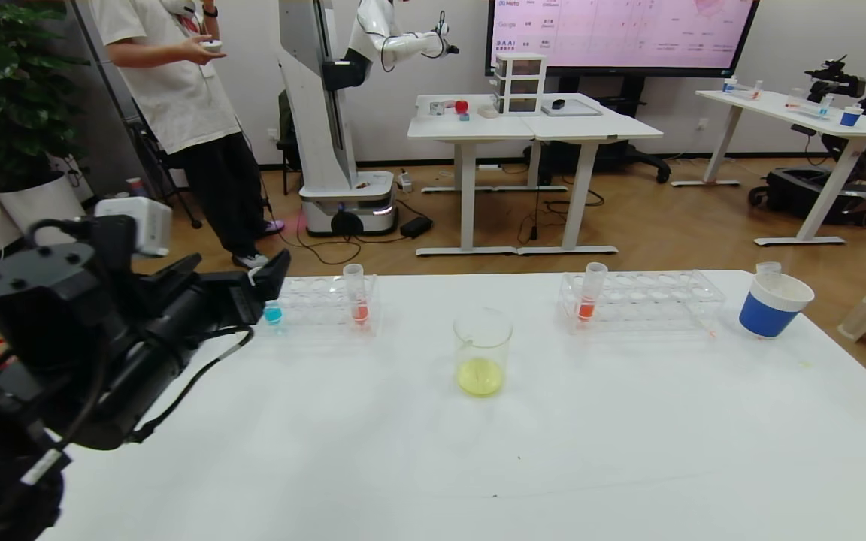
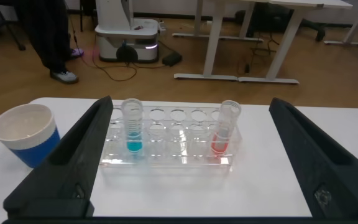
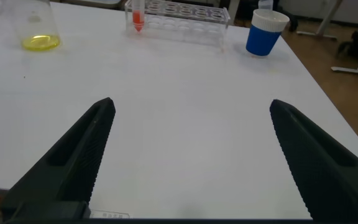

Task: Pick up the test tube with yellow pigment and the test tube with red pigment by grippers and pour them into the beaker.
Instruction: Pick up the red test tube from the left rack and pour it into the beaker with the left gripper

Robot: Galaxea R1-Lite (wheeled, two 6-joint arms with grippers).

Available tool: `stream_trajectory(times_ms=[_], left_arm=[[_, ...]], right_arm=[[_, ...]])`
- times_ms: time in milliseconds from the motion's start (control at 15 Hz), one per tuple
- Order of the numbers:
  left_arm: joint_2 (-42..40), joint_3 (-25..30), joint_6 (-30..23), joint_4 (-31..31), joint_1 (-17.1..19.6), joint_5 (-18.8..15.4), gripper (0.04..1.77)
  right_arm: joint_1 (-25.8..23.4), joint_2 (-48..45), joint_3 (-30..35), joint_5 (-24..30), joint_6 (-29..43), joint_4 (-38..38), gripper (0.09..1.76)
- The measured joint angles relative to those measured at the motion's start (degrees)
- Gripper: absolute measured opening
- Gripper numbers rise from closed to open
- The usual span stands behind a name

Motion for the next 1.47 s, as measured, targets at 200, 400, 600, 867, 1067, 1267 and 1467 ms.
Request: stream_trajectory(times_ms=[200, 400, 600, 867, 1067, 1267, 1467], left_arm=[[11.04, -4.04, -0.26, -4.41, -5.22, 3.58, 1.75], [19.15, -7.28, -0.26, -7.35, -6.46, 4.05, 1.75], [26.60, -10.73, 0.10, -11.24, -6.90, 4.13, 1.75], [32.38, -15.17, 0.18, -11.80, -6.84, 4.16, 1.75], [34.65, -18.40, 0.24, -11.74, -6.45, 4.12, 1.75], [37.32, -23.52, 2.04, -11.35, -5.35, 3.94, 1.75], [40.59, -28.78, 3.38, -11.17, -4.19, 3.74, 1.75]], right_arm=[[0.00, 0.00, 0.00, 0.00, 0.00, 0.00, 1.74], [0.00, 0.00, 0.00, 0.02, 0.00, 0.00, 1.74], [0.00, 0.00, 0.00, 0.00, 0.00, 0.00, 1.74], [0.00, 0.00, 0.00, 0.02, 0.00, 0.02, 1.74], [0.00, 0.00, 0.00, 0.02, 0.00, 0.00, 1.74], [0.00, 0.00, 0.00, 0.02, 0.00, 0.02, 1.74], [0.00, 0.00, 0.00, 0.02, 0.00, 0.02, 1.74]])
